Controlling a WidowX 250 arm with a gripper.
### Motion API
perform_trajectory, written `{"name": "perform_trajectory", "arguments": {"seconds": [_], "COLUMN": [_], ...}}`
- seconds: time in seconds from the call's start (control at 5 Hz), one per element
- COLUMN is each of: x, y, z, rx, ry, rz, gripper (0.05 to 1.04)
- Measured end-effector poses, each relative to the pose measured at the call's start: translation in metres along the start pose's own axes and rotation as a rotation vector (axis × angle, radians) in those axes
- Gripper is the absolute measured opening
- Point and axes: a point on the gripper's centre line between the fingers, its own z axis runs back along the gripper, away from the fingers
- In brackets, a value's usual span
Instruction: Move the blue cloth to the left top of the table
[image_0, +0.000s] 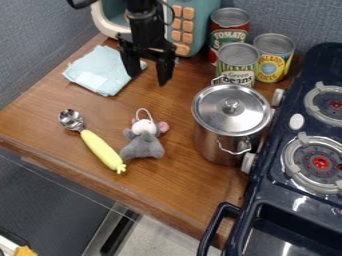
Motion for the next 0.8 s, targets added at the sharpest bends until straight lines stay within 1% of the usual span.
{"name": "perform_trajectory", "arguments": {"seconds": [0.2,0.4,0.6,0.8], "x": [0.005,0.008,0.015,0.016], "y": [0.016,0.035,0.053,0.070], "z": [-0.005,-0.008,-0.010,-0.011], "rx": [0.040,0.038,0.048,0.073], "ry": [0.030,0.049,0.054,0.084], "rz": [0.032,0.076,0.110,0.133], "gripper": [1.001,1.001,1.001,1.001]}}
